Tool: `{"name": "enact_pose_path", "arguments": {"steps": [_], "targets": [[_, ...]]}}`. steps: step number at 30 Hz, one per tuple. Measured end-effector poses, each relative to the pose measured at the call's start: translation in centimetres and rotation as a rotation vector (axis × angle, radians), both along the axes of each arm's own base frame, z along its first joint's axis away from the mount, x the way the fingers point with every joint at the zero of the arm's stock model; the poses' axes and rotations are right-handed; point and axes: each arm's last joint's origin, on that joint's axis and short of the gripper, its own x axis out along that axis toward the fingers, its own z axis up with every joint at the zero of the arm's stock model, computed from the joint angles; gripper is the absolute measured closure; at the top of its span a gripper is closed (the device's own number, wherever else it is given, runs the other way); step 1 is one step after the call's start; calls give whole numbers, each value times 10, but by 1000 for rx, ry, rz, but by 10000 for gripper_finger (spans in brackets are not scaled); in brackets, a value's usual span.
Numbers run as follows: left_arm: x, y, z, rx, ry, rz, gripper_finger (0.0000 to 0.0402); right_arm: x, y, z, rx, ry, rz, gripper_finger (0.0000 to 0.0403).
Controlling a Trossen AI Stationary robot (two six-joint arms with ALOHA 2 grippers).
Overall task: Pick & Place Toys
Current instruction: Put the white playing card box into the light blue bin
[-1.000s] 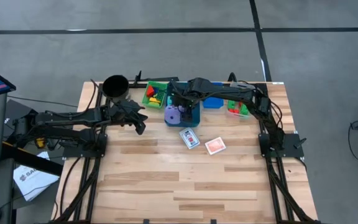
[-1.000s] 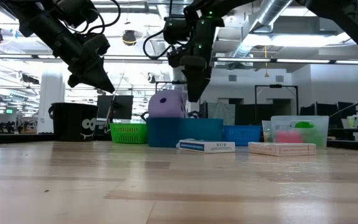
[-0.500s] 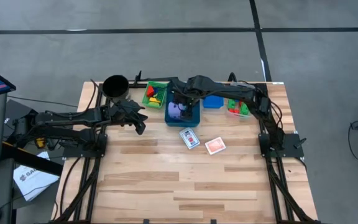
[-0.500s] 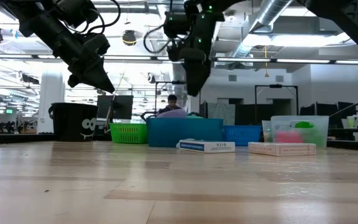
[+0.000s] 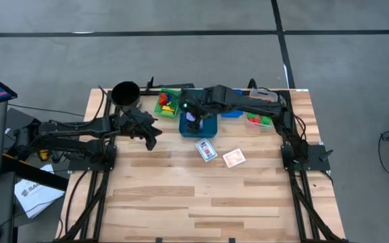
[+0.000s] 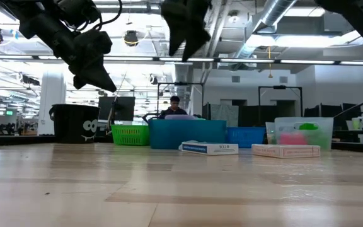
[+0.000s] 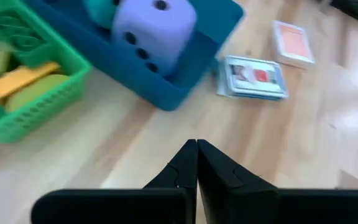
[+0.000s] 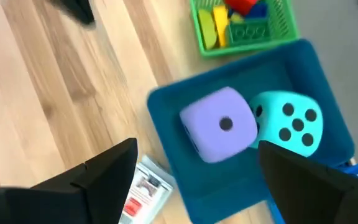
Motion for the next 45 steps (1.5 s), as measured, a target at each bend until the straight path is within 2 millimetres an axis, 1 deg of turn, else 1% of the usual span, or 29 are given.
{"name": "enact_pose_path", "arguments": {"steps": [3, 9, 12, 16, 19, 22, 24, 26, 29, 31, 33, 35, 38, 40, 41, 43, 45], "targets": [[0, -1, 0, -8, -4, -19, 402, 4, 26, 6, -52, -38, -22, 76], [2, 0, 2, -1, -29, -20, 399, 6, 83, 5, -113, -39, 33, 76], [3, -1, 4, -12, -56, -44, 386, 4, 104, 4, -110, -50, 14, 76], [4, -1, 4, -28, -61, -63, 347, 0, 124, 3, -85, -59, -29, 76], [6, -1, 3, -39, -65, -75, 307, -7, 137, 2, -123, -40, -87, 76], [13, -2, 2, -65, -101, -72, 264, -18, 149, -1, -201, 7, -152, 76], [22, -4, 2, -85, -153, -68, 237, -27, 157, -1, -256, 28, -207, 76], [32, -7, -1, -97, -182, -75, 213, -30, 165, 1, -267, -16, -219, 76], [50, -13, -14, -96, -188, -80, 188, -41, 173, 11, -264, -75, -265, 76], [59, -16, -26, -98, -160, -89, 179, -45, 175, 8, -270, -73, -285, 76], [66, -19, -37, -104, -138, -106, 177, -46, 178, 3, -280, -52, -268, 76], [73, -22, -46, -108, -125, -122, 178, -49, 178, 3, -280, -56, -278, 76], [80, -27, -59, -112, -109, -142, 184, -61, 179, 2, -281, -52, -277, 76], [85, -29, -64, -110, -122, -153, 190, -67, 178, -6, -268, -72, -300, 76], [87, -30, -66, -109, -132, -157, 192, -73, 178, -12, -268, -64, -312, 76], [91, -31, -66, -102, -164, -162, 197, -87, 176, -24, -242, -83, -337, 76], [94, -30, -67, -93, -203, -159, 202, -106, 173, -36, -172, -108, -351, 76]]}}
